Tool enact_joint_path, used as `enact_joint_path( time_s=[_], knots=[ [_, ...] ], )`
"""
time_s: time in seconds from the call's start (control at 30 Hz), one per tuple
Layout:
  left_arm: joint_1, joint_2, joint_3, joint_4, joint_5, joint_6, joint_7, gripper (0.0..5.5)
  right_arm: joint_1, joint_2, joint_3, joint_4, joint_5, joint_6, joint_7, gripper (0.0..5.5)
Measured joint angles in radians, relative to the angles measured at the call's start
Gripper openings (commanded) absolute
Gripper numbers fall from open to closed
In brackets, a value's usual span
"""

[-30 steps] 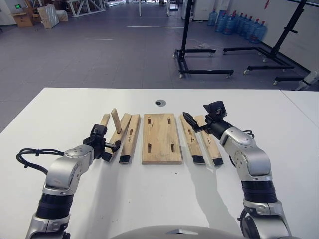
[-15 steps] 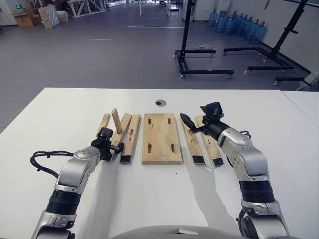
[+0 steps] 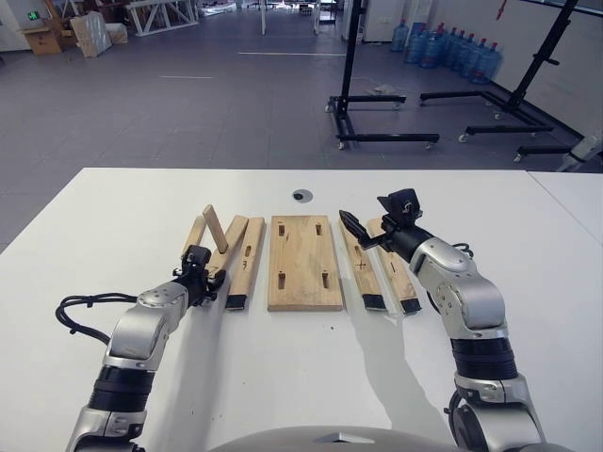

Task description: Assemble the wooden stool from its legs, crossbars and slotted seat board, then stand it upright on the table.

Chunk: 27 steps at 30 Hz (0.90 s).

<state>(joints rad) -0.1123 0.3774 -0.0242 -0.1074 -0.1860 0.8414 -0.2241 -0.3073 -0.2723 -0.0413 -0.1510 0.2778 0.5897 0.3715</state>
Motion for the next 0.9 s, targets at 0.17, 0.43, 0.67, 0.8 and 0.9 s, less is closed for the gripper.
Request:
enact_joint_path(
  time_s=[0.17,0.43,0.67,0.8,0.9],
  knots=[
    [-0.007,-0.026,0.025,-0.006,0.000,-0.002,0.016,2.04,-0.005,0.001,0.001,0.018,0.000,0.000,0.002,5.25],
    [-0.091,-0.066,0.308,-0.149,-0.137,-0.039,0.056,2.04,-0.048,-0.007,-0.001,0.058,-0.001,-0.005,0.021,5.25],
    [-0.201,-0.108,0.514,-0.276,-0.781,0.126,-0.120,2.04,-0.326,-0.125,-0.226,0.199,0.277,0.236,0.144,5.25],
    [-0.209,-0.138,0.461,-0.253,-0.978,0.185,-0.200,2.04,-0.522,-0.134,-0.384,0.319,0.606,0.597,0.192,5.25],
    [-0.209,-0.163,0.416,-0.193,-1.152,0.238,-0.239,2.04,-0.629,-0.063,-0.465,0.408,0.817,0.818,0.181,5.25]
  ],
)
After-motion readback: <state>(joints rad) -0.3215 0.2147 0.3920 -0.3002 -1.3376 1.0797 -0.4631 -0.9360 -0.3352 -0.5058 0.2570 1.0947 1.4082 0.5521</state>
